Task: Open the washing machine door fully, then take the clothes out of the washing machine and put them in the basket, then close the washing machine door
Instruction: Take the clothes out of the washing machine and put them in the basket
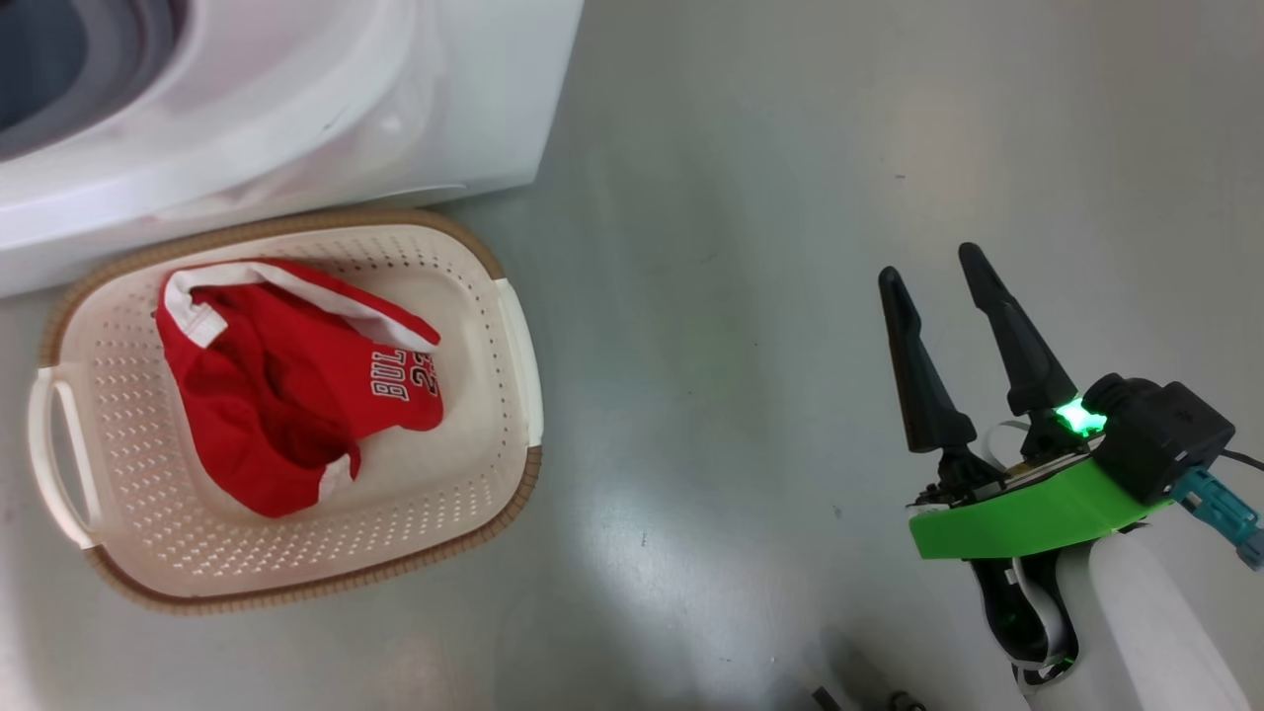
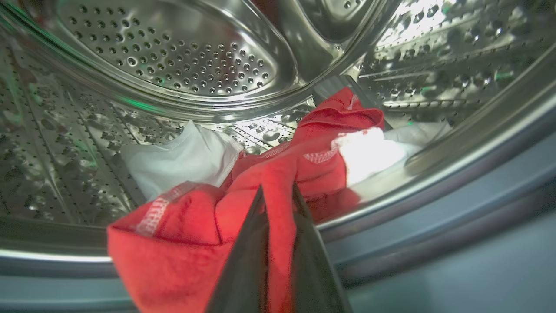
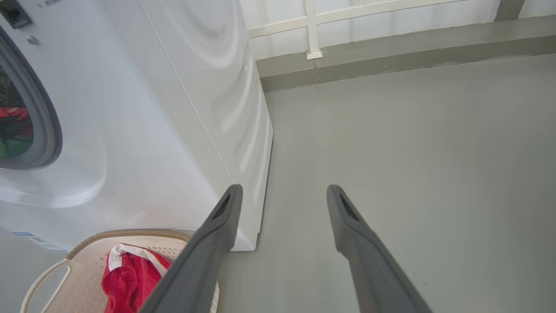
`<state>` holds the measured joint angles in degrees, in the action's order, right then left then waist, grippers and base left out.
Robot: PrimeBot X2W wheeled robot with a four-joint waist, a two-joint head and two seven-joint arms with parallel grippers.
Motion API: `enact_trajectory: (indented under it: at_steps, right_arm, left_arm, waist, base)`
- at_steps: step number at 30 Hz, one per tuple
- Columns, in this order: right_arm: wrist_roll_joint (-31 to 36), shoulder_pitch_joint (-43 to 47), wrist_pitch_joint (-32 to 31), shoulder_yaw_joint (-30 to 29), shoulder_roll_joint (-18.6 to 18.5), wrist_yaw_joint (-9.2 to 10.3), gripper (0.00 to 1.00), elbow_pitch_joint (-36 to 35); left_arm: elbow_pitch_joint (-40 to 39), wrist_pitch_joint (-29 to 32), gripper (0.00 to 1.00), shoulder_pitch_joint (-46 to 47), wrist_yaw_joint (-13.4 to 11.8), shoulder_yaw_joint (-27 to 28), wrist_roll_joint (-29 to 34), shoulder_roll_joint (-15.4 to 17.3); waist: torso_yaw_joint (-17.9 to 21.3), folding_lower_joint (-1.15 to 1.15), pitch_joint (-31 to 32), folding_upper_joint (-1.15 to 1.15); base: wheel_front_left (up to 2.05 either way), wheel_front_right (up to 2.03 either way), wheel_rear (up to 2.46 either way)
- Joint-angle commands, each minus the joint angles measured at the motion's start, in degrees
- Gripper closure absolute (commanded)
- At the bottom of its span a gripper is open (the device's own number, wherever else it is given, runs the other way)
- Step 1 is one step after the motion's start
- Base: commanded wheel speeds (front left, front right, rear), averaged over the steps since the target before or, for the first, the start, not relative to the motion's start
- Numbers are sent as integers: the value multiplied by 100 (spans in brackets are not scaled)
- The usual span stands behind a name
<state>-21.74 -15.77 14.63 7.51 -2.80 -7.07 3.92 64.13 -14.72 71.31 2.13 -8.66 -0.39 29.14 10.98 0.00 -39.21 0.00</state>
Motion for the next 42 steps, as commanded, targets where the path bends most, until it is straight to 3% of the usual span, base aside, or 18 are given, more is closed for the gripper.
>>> enact_trajectory:
  at_steps: [1, 6, 23, 29, 42]
  right_arm:
    - [1, 38, 37, 55, -8, -42, 0, -104]
    - [13, 41, 37, -1, -8, -42, 0, -77]
    - [144, 225, 37, -274, -8, -42, 0, 75]
    - [177, 404, 37, -400, -8, -42, 0, 133]
    - [172, 745, 37, -608, -8, -42, 0, 205]
  left_arm:
    - [-248, -28, 100, -191, 42, 208, -171, 245]
    - [-677, -28, 100, -463, 135, 467, -523, 78]
    - [-2789, -28, 100, -2193, 528, 1873, -1686, -1005]
    - [-3353, -28, 100, -2740, 534, 1932, -2369, -1279]
    - [-4883, -28, 100, -4160, 535, 2023, -2244, -1775]
  waist:
    - [-47, 0, 63, 0]
    - [-132, 0, 171, 0]
    - [-564, 0, 894, 0]
    - [-689, 0, 1203, 0]
    - [-921, 0, 1703, 0]
  base:
    - [0, 0, 0]
    - [0, 0, 0]
    - [0, 0, 0]
    - [0, 0, 0]
    - [0, 0, 0]
